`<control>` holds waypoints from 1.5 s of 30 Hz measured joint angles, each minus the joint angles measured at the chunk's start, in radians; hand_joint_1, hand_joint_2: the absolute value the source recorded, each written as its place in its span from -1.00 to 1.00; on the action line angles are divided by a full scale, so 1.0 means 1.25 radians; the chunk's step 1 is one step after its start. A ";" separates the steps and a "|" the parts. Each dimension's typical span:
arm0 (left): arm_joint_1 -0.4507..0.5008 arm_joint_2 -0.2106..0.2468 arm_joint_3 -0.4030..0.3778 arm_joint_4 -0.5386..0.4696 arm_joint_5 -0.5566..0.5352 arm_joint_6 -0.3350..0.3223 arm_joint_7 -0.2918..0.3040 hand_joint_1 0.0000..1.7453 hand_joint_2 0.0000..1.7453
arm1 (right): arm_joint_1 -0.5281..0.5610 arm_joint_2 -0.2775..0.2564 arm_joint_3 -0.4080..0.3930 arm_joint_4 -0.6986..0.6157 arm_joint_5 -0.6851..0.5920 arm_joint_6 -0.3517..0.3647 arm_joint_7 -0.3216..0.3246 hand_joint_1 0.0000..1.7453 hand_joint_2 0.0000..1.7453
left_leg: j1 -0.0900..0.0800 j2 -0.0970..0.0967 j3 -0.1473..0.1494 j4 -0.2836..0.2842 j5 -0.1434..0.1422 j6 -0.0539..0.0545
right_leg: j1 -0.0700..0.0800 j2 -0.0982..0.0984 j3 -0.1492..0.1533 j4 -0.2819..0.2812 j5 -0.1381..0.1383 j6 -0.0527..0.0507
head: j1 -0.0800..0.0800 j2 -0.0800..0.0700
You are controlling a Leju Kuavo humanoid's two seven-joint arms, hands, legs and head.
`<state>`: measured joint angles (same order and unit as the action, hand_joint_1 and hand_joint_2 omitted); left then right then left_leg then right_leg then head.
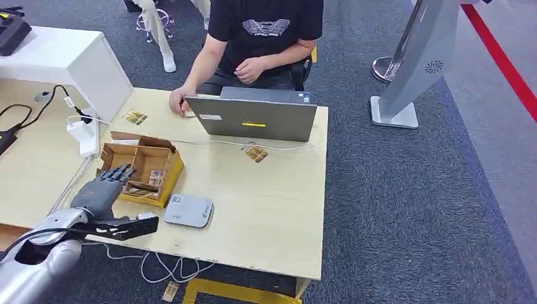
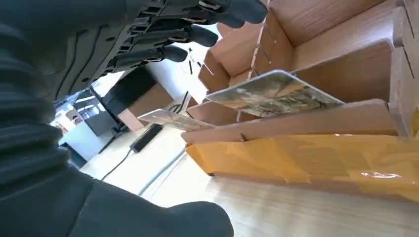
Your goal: Pass the card to the sensor for recognition and then transmit it.
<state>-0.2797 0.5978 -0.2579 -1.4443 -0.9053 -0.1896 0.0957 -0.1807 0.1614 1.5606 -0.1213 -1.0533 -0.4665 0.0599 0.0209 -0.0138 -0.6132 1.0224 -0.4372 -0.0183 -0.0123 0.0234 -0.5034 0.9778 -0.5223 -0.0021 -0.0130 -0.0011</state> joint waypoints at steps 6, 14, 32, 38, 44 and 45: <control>0.007 -0.009 0.007 0.011 -0.003 0.008 -0.008 -1.00 1.00 | 0.000 0.000 0.000 0.000 0.002 0.000 0.001 -1.00 -1.00 | 0.000 0.000 0.000 0.000 0.000 0.000 | 0.000 0.000 0.000 0.000 0.000 0.000 | 0.000 0.000; 0.011 -0.014 0.011 0.017 -0.007 0.008 -0.009 -1.00 1.00 | 0.000 0.000 0.000 0.000 0.003 0.000 0.001 -1.00 -1.00 | 0.000 0.000 0.000 0.000 0.000 0.000 | 0.000 0.000 0.000 0.000 0.000 0.000 | 0.000 0.000; 0.035 -0.037 0.019 0.023 -0.028 0.036 -0.017 1.00 1.00 | 0.000 0.000 0.001 -0.001 0.007 0.000 0.001 -1.00 -1.00 | 0.000 0.000 0.000 0.000 0.000 0.000 | 0.000 0.000 0.000 0.000 0.000 0.000 | 0.000 0.000; 0.048 -0.044 0.026 0.023 -0.049 0.045 -0.018 1.00 1.00 | 0.000 0.000 0.001 -0.001 0.010 0.000 0.002 -1.00 -1.00 | 0.000 0.000 0.000 0.000 0.000 0.000 | 0.000 0.000 0.000 0.000 0.000 0.000 | 0.000 0.000; 0.049 -0.054 0.032 0.023 -0.056 0.051 -0.018 1.00 1.00 | 0.000 0.000 0.001 -0.001 0.009 0.000 0.005 -1.00 -1.00 | 0.000 0.000 0.001 0.000 0.000 0.000 | 0.000 0.000 0.002 0.000 0.000 0.000 | 0.000 0.000; 0.049 -0.054 0.032 0.023 -0.056 0.051 -0.018 1.00 1.00 | 0.000 0.000 0.001 -0.001 0.009 0.000 0.005 -1.00 -1.00 | 0.000 0.000 0.001 0.000 0.000 0.000 | 0.000 0.000 0.002 0.000 0.000 0.000 | 0.000 0.000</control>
<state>-0.2190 0.5299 -0.2178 -1.4149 -0.9754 -0.1255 0.0732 -0.1807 0.1614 1.5614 -0.1221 -1.0414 -0.4665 0.0656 0.0208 -0.0139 -0.6123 1.0224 -0.4372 -0.0183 -0.0123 0.0232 -0.5005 0.9778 -0.5223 -0.0021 -0.0130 -0.0011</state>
